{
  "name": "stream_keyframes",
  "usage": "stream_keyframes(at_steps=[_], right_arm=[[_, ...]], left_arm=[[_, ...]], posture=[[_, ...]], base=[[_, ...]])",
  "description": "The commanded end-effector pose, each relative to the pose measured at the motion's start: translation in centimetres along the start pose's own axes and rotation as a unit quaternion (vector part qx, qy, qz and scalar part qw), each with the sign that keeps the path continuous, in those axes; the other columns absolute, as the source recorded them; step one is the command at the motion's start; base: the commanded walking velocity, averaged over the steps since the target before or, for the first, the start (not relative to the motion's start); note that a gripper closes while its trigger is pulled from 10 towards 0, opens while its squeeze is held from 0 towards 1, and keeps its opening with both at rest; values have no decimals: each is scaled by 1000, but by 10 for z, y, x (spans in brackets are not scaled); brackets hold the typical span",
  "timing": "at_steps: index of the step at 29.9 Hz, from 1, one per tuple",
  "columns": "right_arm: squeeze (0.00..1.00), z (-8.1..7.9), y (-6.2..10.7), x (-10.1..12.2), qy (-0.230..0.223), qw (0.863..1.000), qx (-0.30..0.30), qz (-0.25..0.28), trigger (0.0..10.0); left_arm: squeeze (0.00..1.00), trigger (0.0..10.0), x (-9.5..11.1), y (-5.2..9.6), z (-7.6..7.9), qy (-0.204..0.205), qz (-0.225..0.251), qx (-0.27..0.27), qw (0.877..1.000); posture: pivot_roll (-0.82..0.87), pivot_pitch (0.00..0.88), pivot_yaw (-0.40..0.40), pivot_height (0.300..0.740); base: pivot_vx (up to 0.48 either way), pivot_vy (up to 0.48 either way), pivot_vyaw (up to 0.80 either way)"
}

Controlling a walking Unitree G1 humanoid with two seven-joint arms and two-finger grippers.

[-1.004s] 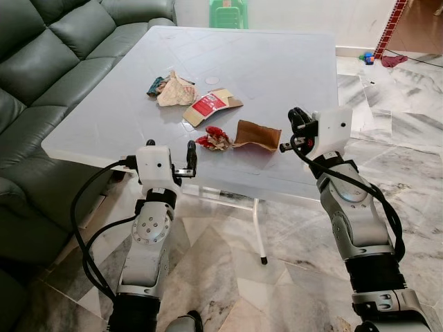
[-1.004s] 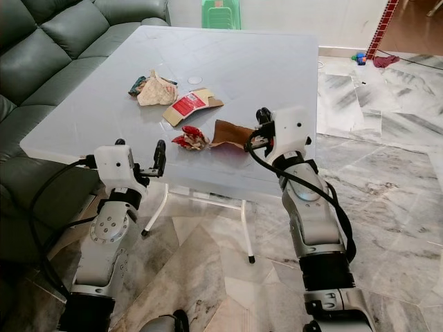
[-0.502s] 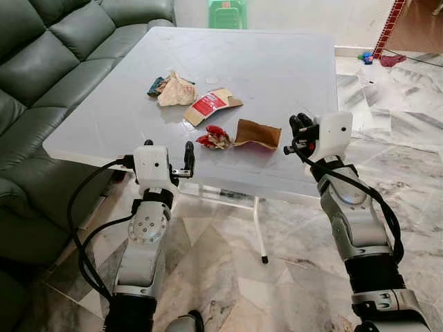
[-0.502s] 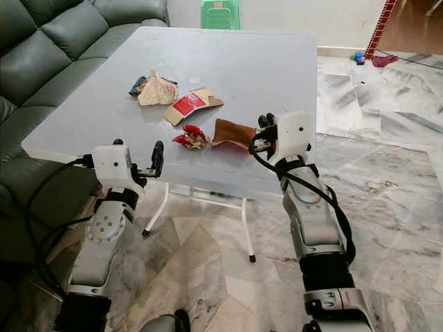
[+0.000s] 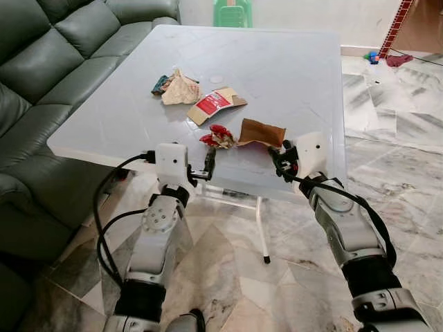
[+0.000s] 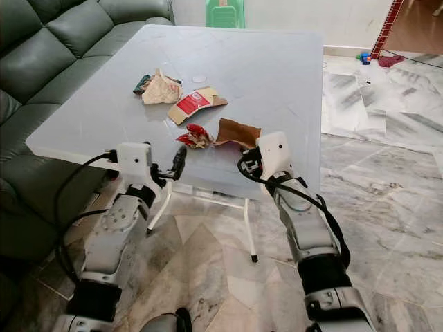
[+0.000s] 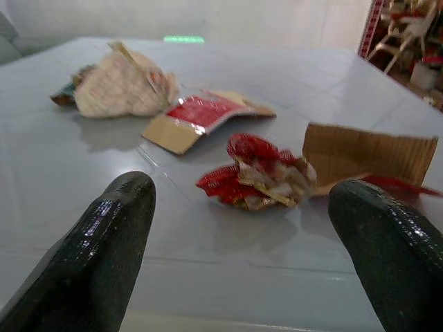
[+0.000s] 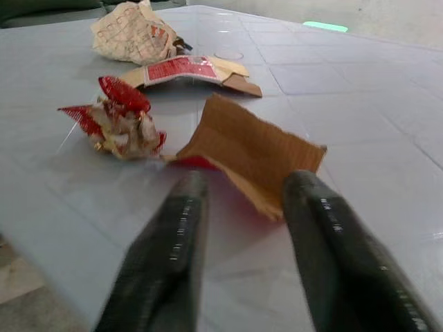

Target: Picking trash to rubbish bin

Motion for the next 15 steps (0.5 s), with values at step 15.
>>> stream_keyframes(at_steps=[15], right_arm=[[1000,-28,63,22,26,987,160,8,10000]], left_arm=[[0,10000,-1,-31,-16,-7,-13,-10,1000]], posture=[[-165,199,100,740]], base=[[0,0,0]])
Point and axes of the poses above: a point about 5 cm out from each wrist's last joint towards the gripper, its own y axis pointing back from the gripper into the wrist, its own x axis along the axis of the wrist's last joint, z = x × y, the point moved 4 cm from there along -y, pointing out of the wrist towards the gripper, and after that the axes turned 6 degrees about y, right-handed, at the moved point
